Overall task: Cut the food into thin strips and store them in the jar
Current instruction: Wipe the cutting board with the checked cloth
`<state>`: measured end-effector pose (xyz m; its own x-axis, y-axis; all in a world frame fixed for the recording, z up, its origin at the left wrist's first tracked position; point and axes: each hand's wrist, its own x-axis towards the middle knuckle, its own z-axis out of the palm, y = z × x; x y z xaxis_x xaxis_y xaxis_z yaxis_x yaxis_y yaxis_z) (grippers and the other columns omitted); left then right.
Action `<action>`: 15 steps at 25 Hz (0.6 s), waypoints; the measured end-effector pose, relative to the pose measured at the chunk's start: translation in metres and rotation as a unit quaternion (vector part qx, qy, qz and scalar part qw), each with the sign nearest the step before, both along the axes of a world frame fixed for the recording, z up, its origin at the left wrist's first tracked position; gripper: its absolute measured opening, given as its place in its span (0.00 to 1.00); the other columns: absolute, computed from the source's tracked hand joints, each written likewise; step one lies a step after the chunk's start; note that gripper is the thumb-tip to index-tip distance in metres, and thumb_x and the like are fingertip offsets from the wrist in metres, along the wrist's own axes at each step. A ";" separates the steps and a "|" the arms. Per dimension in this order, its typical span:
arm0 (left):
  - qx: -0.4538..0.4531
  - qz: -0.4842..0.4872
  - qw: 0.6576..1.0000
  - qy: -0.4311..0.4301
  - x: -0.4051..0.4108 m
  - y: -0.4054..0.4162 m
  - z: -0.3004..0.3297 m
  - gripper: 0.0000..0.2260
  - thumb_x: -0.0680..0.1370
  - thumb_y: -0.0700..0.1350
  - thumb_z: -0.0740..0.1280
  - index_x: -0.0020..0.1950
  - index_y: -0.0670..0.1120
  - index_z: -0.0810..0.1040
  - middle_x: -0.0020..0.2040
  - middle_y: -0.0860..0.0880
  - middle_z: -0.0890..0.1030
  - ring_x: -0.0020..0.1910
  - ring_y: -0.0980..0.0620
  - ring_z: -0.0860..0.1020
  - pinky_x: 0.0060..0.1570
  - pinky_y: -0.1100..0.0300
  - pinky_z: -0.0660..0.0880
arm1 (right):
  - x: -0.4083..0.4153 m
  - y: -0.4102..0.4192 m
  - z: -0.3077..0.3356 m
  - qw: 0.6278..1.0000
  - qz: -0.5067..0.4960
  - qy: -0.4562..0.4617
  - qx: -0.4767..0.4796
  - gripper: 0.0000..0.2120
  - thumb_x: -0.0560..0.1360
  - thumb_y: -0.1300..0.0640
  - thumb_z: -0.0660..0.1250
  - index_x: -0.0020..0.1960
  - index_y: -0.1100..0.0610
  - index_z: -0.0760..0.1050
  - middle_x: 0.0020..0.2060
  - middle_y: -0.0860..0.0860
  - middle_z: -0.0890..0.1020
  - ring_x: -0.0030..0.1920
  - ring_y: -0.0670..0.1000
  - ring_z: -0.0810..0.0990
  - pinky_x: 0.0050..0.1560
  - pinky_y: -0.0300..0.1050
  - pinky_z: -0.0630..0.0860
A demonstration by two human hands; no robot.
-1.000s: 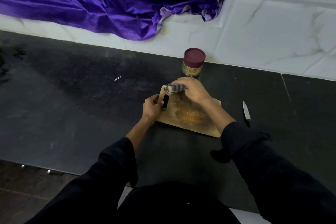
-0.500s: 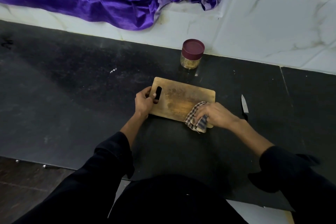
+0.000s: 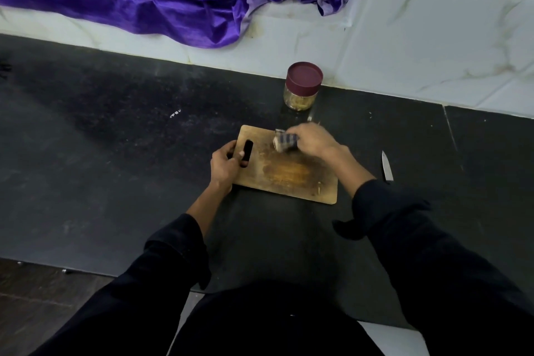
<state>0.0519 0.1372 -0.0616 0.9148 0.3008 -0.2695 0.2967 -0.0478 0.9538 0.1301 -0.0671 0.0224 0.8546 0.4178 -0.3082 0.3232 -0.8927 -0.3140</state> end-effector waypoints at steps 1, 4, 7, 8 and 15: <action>-0.002 0.003 1.000 0.001 0.000 0.000 -0.001 0.10 0.79 0.40 0.64 0.57 0.51 0.78 0.49 0.50 0.83 0.43 0.50 0.83 0.47 0.56 0.79 | -0.008 -0.004 -0.006 1.000 0.005 0.013 -0.014 0.21 0.79 0.66 0.59 0.67 0.51 0.76 0.60 0.54 0.79 0.60 0.55 0.77 0.58 0.49 0.71; 0.003 0.011 1.000 0.005 0.002 -0.001 -0.004 0.11 0.79 0.40 0.64 0.59 0.50 0.78 0.49 0.50 0.82 0.43 0.50 0.83 0.48 0.55 0.80 | -0.037 -0.032 -0.012 0.999 0.019 0.032 0.002 0.20 0.77 0.68 0.60 0.62 0.52 0.80 0.59 0.53 0.80 0.58 0.52 0.77 0.56 0.47 0.71; 0.003 0.010 1.000 0.008 0.003 -0.002 -0.005 0.11 0.79 0.40 0.64 0.59 0.50 0.78 0.50 0.49 0.82 0.43 0.51 0.83 0.50 0.53 0.80 | -0.061 -0.059 -0.014 0.998 0.019 0.060 0.000 0.20 0.75 0.70 0.60 0.58 0.52 0.82 0.55 0.52 0.81 0.53 0.51 0.77 0.53 0.48 0.73; 0.005 0.011 1.000 0.008 0.003 -0.002 -0.004 0.10 0.79 0.40 0.64 0.58 0.51 0.78 0.50 0.49 0.82 0.43 0.51 0.83 0.50 0.53 0.80 | -0.067 -0.064 -0.015 0.998 0.023 0.063 -0.004 0.21 0.75 0.70 0.60 0.58 0.52 0.82 0.54 0.51 0.81 0.53 0.52 0.78 0.53 0.48 0.73; 0.002 0.001 1.000 0.004 0.001 -0.001 0.001 0.10 0.79 0.39 0.64 0.53 0.54 0.79 0.49 0.50 0.82 0.44 0.49 0.83 0.50 0.51 0.80 | -0.065 -0.098 0.006 0.993 -0.016 0.113 0.039 0.23 0.74 0.74 0.59 0.57 0.55 0.82 0.55 0.53 0.83 0.57 0.53 0.78 0.57 0.45 0.72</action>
<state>0.0529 0.1362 -0.0601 0.9121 0.3043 -0.2749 0.3040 -0.0517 0.9513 0.0649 -0.1655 0.0284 0.7804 0.4223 -0.4611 0.2086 -0.8711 -0.4447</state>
